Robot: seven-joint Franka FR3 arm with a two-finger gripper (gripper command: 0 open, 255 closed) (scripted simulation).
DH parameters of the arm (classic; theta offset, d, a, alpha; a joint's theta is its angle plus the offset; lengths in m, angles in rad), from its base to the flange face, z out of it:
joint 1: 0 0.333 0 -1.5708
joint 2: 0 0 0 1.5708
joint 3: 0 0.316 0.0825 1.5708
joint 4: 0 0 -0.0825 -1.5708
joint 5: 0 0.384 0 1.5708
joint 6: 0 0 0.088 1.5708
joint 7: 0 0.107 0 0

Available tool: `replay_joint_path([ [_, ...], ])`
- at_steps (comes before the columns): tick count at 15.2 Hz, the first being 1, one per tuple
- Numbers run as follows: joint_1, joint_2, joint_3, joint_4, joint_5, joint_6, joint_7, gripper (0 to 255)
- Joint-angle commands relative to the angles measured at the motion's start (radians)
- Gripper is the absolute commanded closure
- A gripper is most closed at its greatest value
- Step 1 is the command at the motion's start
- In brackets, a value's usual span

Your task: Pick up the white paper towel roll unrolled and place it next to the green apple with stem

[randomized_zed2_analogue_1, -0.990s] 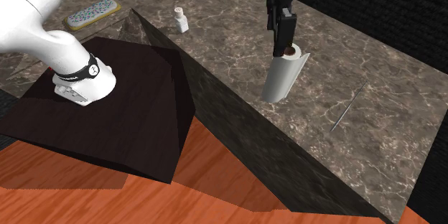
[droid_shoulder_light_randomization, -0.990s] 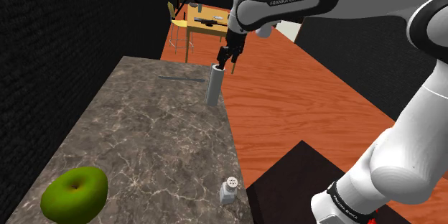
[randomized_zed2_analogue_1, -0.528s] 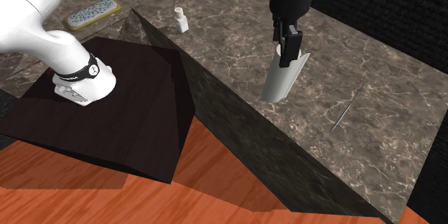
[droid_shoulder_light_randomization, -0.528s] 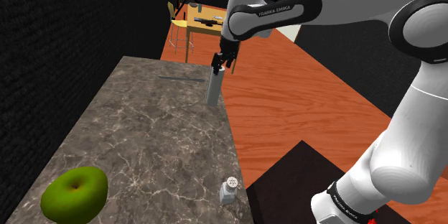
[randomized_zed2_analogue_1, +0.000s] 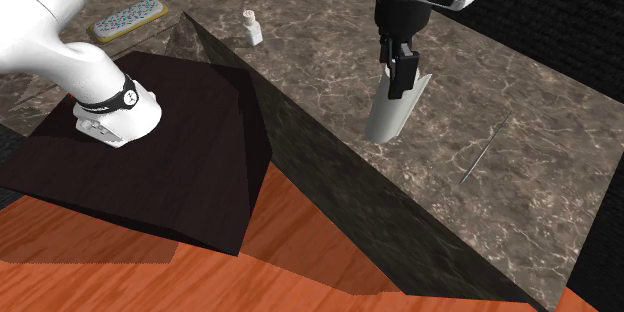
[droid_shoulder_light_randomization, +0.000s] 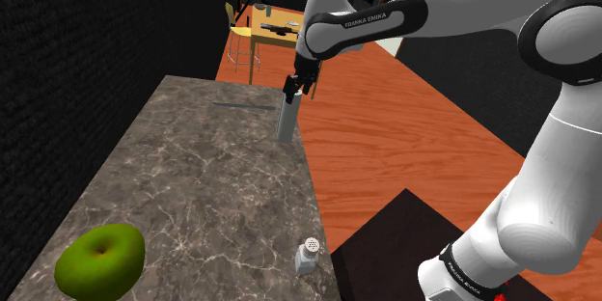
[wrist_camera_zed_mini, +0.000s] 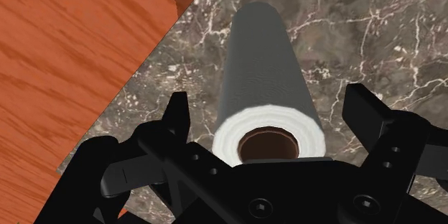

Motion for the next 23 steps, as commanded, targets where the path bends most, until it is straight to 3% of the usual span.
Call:
replay_joint_path([
  [1, 0.0, 0.0, 0.0, 0.0, 0.0, 0.0, 0.0, 0],
  [2, 0.0, 0.0, 0.0, 0.0, 0.0, 0.0, 0.0, 255],
  [11, 0.0, 0.0, 0.0, 0.0, 0.0, 0.0, 0.0, 255],
  [23, 0.0, -0.043, 0.002, 0.105, 0.008, -0.148, -0.011, 255],
])
